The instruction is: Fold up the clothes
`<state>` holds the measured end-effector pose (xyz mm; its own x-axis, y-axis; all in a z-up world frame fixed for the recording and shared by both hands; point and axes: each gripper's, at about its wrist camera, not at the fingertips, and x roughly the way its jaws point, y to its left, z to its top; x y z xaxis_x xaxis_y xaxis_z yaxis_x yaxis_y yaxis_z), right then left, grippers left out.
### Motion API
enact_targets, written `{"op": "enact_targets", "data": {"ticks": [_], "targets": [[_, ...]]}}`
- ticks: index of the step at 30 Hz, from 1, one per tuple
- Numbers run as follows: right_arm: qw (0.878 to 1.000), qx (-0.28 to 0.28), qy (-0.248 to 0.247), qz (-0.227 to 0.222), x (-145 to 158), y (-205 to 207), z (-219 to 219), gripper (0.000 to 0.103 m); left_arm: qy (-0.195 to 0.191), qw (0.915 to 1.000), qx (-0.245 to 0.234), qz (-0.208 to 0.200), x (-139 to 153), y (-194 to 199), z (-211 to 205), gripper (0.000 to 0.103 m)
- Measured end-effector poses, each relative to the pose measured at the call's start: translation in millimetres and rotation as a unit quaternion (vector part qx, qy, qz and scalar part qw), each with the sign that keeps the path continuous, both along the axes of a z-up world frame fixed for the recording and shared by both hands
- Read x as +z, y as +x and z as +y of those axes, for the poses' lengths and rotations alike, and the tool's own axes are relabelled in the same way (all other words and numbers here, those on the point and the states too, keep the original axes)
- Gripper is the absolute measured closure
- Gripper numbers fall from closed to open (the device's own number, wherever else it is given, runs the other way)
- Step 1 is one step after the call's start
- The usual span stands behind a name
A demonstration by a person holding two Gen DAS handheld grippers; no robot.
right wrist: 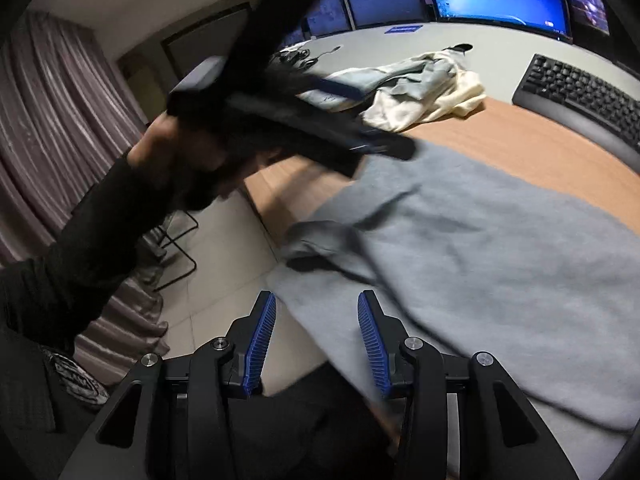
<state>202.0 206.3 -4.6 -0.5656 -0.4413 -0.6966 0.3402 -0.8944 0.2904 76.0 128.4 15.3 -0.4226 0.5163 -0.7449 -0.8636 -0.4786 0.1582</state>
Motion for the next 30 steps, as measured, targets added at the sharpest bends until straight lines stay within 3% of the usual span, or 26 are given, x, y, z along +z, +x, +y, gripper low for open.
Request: {"op": "enact_targets", "data": {"ticks": [4,8,10,15,22,26,27,29,30], "targets": [[0.999,-0.033,0.031,0.014,-4,0,-23,0.059,-0.022,0.9983,-0.053,-0.012,-8,-13,15,0.0],[0.995,-0.072,0.06,0.027,-11,-2,-42,0.055,-0.078,0.9915,-0.103,-0.011,-29,-12,21,0.0],[0.992,-0.093,0.082,0.032,-15,-4,-52,0.042,-0.071,0.9893,-0.125,-0.027,-32,-15,18,0.0],[0.981,-0.134,0.13,0.047,-21,-12,-69,0.032,-0.063,0.9865,-0.137,-0.063,-34,-23,17,0.0],[0.957,-0.161,0.231,0.065,-31,-20,-94,0.026,-0.062,0.9877,-0.142,-0.014,-33,-9,17,0.0],[0.936,-0.161,0.306,0.072,-40,-23,-110,0.027,-0.064,0.9879,-0.141,-0.002,-34,-7,15,0.0],[0.935,-0.161,0.309,0.072,-39,-22,-109,0.031,-0.064,0.988,-0.141,0.001,-34,-6,15,0.0],[0.944,-0.168,0.276,0.068,-30,-20,-95,0.039,-0.064,0.988,-0.14,-0.004,-35,-11,18,0.002],[0.949,-0.171,0.258,0.066,-25,-18,-88,0.052,-0.063,0.9876,-0.143,-0.017,-35,-15,20,0.004]]}}
